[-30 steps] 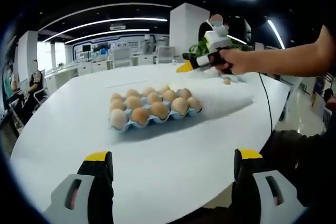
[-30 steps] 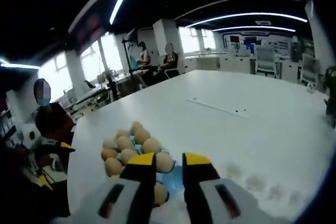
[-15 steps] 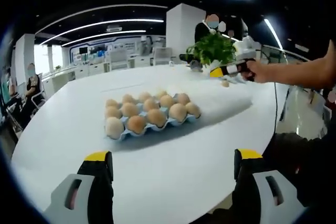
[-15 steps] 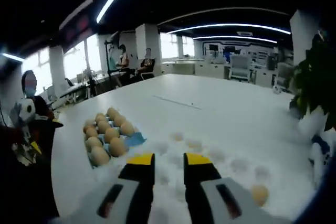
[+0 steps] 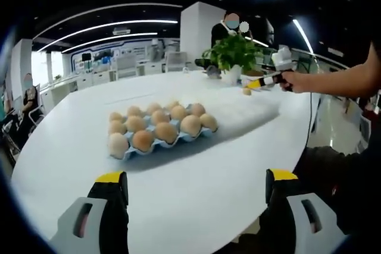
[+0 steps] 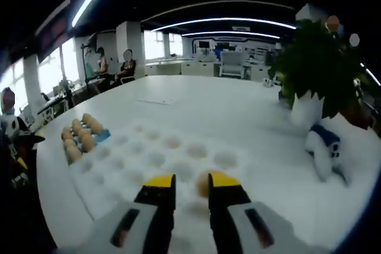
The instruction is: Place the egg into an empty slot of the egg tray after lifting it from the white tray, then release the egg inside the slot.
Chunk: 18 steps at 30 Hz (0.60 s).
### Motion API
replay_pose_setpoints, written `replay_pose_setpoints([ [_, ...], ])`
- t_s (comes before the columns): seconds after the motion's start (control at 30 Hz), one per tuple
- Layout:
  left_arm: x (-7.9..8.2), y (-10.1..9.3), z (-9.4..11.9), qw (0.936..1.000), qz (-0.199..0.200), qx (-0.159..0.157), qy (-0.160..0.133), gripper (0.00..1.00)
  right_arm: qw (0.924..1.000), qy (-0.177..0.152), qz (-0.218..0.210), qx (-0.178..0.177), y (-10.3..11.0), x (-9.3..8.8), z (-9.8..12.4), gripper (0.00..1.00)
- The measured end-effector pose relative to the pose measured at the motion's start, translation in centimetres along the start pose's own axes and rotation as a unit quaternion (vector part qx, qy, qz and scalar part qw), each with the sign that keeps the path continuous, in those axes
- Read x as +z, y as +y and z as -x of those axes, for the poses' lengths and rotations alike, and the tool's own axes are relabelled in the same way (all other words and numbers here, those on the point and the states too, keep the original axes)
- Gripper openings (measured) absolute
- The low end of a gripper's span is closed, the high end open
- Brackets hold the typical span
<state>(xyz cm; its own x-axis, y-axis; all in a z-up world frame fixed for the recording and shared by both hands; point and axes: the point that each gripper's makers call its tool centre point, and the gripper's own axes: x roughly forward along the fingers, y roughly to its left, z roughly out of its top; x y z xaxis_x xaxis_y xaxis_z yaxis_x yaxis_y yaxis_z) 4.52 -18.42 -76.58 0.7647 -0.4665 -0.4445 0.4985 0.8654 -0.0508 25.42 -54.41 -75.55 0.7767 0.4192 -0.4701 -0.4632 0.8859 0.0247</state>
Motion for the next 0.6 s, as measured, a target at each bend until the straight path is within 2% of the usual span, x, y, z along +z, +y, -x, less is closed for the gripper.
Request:
replay_pose_setpoints([
  [0.13,0.4,0.1,-0.6,1.0000,-0.005,-0.003,0.002,0.98,0.9993,0.023,-0.017,-0.022,-1.2,-0.6,-0.9,0.21],
  [0.5,0.7,1.3,-0.9,1.0000,-0.002,0.009,0.004,0.97,0.9965,0.069,0.008,-0.046,-2.9,-1.4,-4.3,0.27],
  [0.6,0.6,1.4,-0.8,0.9999,0.001,0.011,0.004,0.97,0.9970,0.059,-0.008,-0.048,-3.6,-1.1,-4.9,0.27],
])
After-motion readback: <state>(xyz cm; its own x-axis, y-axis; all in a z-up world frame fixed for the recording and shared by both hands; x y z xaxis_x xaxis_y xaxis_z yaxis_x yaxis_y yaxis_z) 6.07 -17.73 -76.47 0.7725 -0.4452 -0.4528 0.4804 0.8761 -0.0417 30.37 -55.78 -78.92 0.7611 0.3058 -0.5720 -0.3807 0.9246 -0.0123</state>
